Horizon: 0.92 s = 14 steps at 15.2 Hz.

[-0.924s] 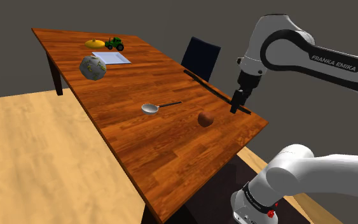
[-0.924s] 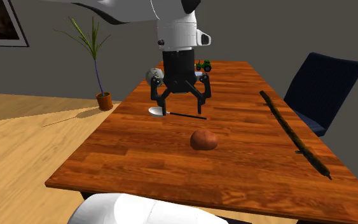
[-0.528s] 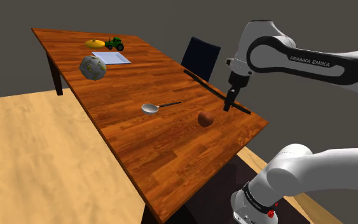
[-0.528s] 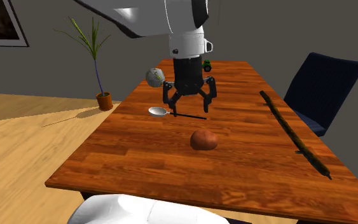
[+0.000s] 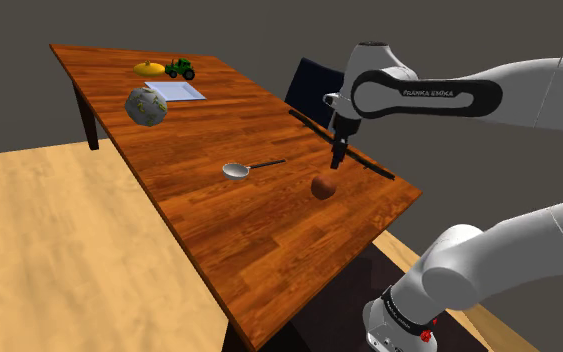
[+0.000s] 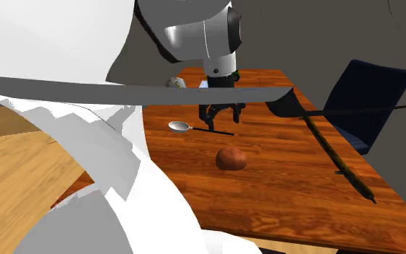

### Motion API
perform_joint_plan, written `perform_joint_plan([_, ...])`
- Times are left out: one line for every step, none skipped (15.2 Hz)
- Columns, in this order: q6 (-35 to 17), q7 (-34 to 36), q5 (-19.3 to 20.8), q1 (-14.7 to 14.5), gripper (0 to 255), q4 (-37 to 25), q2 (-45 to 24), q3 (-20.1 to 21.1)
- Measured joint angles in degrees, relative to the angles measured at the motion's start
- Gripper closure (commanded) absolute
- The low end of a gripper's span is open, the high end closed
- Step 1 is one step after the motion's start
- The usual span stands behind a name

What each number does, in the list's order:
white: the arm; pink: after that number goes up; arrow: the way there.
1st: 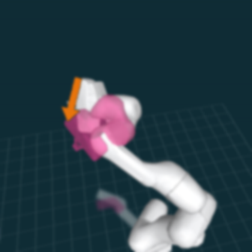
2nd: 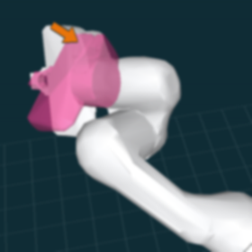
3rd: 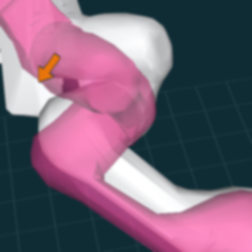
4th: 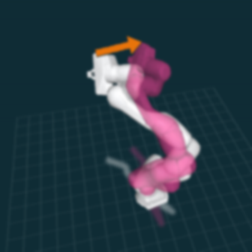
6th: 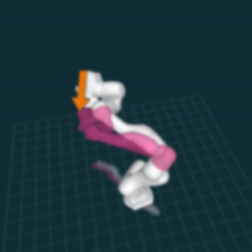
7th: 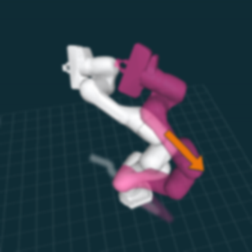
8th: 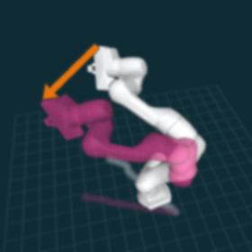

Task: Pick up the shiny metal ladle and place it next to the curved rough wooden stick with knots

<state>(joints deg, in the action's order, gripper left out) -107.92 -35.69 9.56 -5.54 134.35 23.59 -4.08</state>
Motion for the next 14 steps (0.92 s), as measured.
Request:
perform_joint_plan([-1.8,-2.3,0.3,-0.4,0,-0.6,-1.9,-0.5])
perform_joint_plan([-2.9,-4.6,0.4,-0.9,0,-1.5,-3.7,-0.7])
perform_joint_plan([-4.2,-6.5,0.5,-1.5,0,-2.3,-5.4,-0.8])
perform_joint_plan([-5.5,-8.7,0.5,-1.9,0,-3.2,-7.2,-1.0])
perform_joint_plan([-6.7,-10.8,0.5,-2.4,0,-4.6,-9.5,-1.2])
perform_joint_plan([-8.0,-12.8,0.5,-2.9,0,-5.4,-11.2,-1.1])
perform_joint_plan([-9.9,-14.8,0.4,-3.3,0,-6.3,-13.7,-1.2])
perform_joint_plan([-10.8,-17.2,0.3,-3.6,0,-7.8,-15.6,-1.4])
perform_joint_plan([-11.7,-19.4,0.2,-3.9,0,-9.2,-17.6,-1.3])
perform_joint_plan([-12.6,-21.3,0.0,-4.4,0,-10.6,-19.5,-1.1])
perform_joint_plan([-13.7,-23.5,-0.1,-4.6,0,-11.6,-21.2,-1.0])
perform_joint_plan([-14.6,-25.6,-0.2,-4.9,0,-12.7,-22.9,-0.8])
perform_joint_plan([-15.6,-27.9,-0.4,-5.1,0,-14.0,-24.8,-0.7])
perform_joint_plan([-16.4,-30.0,-0.6,-5.3,0,-15.8,-27.0,-0.4])
